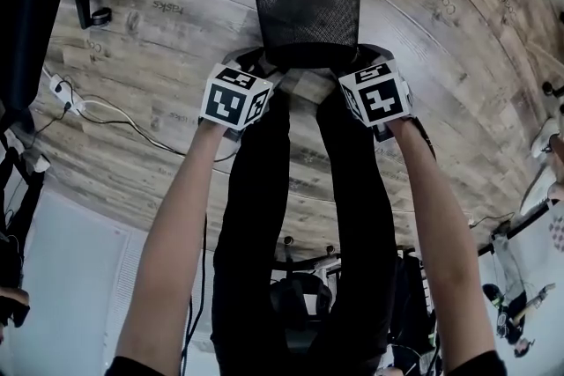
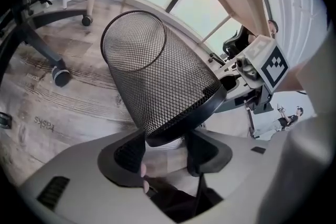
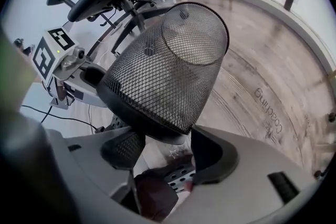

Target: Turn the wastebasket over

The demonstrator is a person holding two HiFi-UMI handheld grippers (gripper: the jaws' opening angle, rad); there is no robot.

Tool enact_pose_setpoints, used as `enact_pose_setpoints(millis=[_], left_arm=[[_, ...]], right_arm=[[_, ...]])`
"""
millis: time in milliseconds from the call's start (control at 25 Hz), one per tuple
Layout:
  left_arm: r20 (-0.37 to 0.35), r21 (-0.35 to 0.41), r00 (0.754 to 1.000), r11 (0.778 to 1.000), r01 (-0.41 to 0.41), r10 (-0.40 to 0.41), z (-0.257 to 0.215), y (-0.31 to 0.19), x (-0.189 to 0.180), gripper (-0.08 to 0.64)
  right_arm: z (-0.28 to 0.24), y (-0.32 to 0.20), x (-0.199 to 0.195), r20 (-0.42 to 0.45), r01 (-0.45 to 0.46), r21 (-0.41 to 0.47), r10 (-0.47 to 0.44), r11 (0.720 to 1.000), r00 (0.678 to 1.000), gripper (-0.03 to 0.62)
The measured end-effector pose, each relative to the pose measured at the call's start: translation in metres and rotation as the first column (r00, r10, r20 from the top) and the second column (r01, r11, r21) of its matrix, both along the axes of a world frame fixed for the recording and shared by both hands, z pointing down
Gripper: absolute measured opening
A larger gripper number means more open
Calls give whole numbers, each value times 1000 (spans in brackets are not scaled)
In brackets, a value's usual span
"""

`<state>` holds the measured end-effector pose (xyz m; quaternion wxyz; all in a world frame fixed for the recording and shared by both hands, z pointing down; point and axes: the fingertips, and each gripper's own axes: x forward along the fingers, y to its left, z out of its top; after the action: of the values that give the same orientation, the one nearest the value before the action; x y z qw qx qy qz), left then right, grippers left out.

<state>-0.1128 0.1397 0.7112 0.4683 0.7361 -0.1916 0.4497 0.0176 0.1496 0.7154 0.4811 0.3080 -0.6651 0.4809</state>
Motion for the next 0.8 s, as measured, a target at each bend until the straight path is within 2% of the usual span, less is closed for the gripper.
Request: enact_pose_setpoints(millis=[320,600,800], left_arm=[[16,15,999,999,-32,32,24,13,-1,258],[27,-4,999,1000,19,-19,36,24,-2,253],[43,-12,999,999,-30,31,46,31,-1,253]], right_arm=[[26,14,-1,-8,13,-1,-13,1000,1000,284],[39,26,-2,-12,14,-8,-14,1000,1000,282],[48,32,0,-13,37,-17,-37,999,999,282]])
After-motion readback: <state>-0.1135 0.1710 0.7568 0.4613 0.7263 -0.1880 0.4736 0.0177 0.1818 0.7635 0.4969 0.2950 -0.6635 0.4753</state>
